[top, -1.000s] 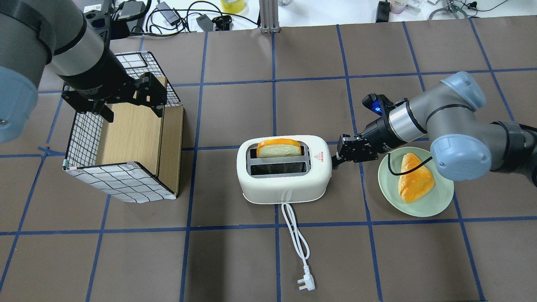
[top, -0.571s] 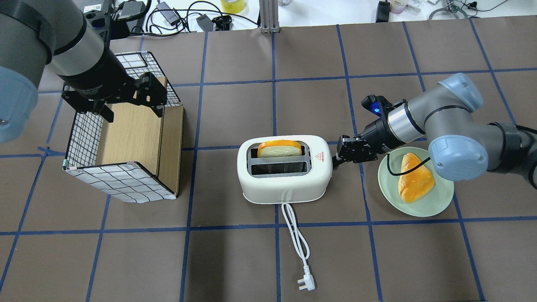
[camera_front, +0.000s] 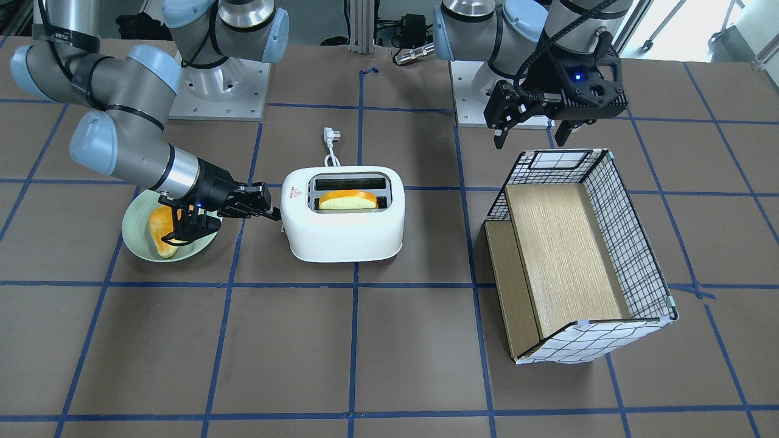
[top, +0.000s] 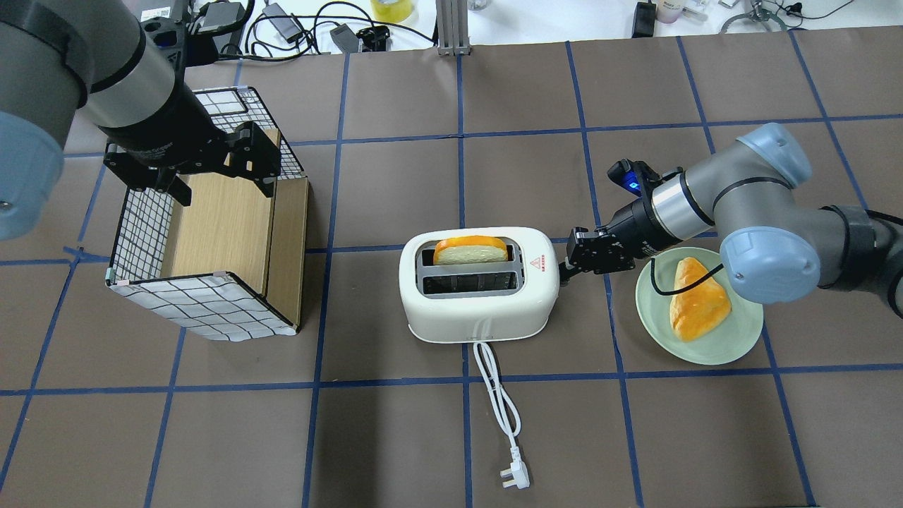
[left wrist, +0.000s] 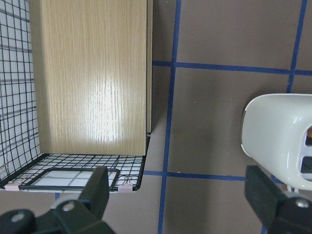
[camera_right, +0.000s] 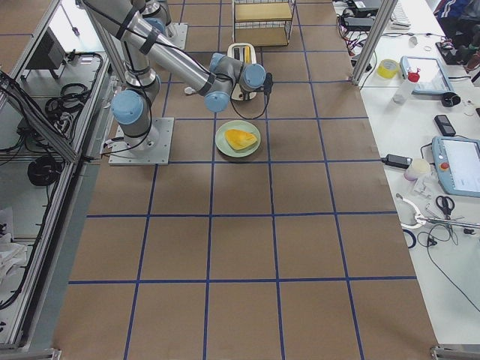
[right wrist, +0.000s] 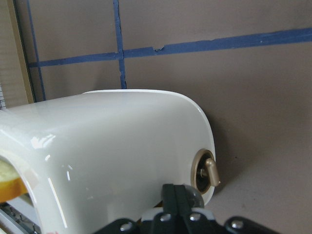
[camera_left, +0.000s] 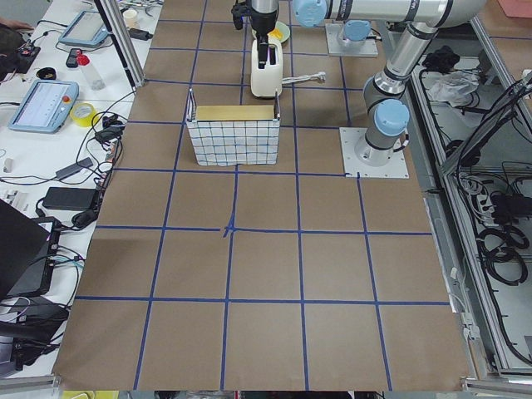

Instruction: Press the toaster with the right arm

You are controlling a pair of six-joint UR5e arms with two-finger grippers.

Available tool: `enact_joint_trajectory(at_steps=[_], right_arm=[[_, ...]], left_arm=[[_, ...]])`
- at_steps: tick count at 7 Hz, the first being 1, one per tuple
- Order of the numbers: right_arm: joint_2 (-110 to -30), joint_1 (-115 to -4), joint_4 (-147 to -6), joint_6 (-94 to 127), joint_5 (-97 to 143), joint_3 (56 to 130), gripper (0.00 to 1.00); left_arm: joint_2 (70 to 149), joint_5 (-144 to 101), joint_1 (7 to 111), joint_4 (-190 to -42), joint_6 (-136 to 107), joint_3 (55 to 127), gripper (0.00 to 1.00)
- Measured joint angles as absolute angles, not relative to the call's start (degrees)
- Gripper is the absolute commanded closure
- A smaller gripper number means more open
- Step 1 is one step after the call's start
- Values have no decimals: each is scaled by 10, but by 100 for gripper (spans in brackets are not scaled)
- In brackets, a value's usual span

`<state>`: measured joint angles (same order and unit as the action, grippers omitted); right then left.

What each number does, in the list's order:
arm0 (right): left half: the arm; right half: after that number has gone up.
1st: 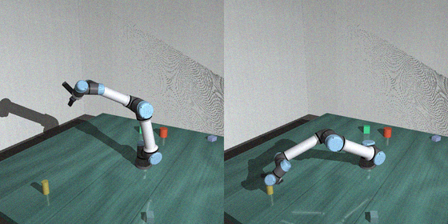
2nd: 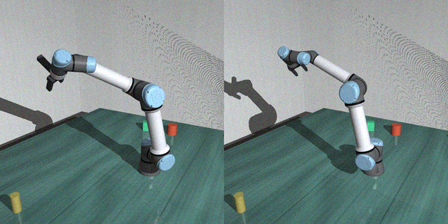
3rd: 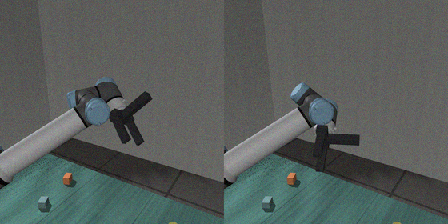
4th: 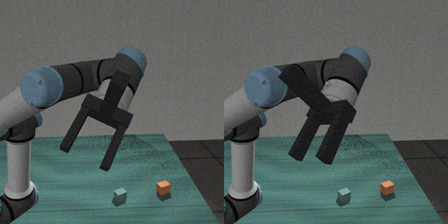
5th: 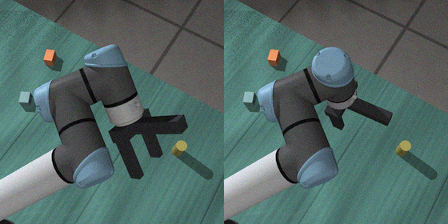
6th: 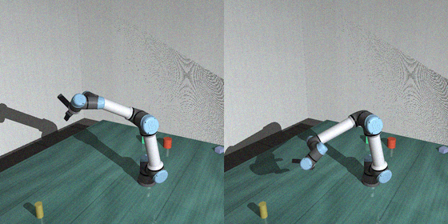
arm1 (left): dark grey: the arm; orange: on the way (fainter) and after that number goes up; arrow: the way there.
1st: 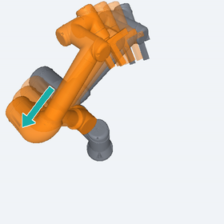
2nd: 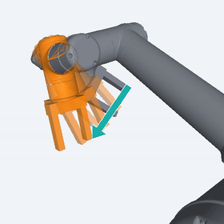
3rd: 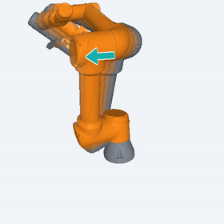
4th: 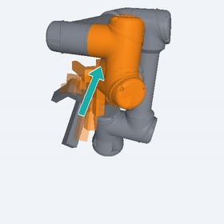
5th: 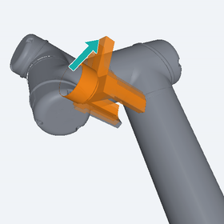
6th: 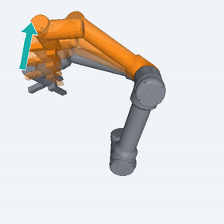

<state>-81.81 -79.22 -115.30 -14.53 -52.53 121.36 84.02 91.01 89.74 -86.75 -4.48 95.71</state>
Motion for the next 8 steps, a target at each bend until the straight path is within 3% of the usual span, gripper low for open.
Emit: enact_joint_trajectory(at_steps=[1,2,4,8], right_arm=[[-823,-792,-1152,-138,-533,1206,17],[-833,-792,-1149,-128,-551,1186,8],[-866,-798,-1082,-102,-610,1095,1],[-882,-834,-911,-52,-804,886,0]], left_arm=[[840,910,897,-867,-45,957,0],[840,910,897,-867,-45,957,0],[840,911,897,-867,-45,957,0],[840,910,897,-867,-45,957,0]])
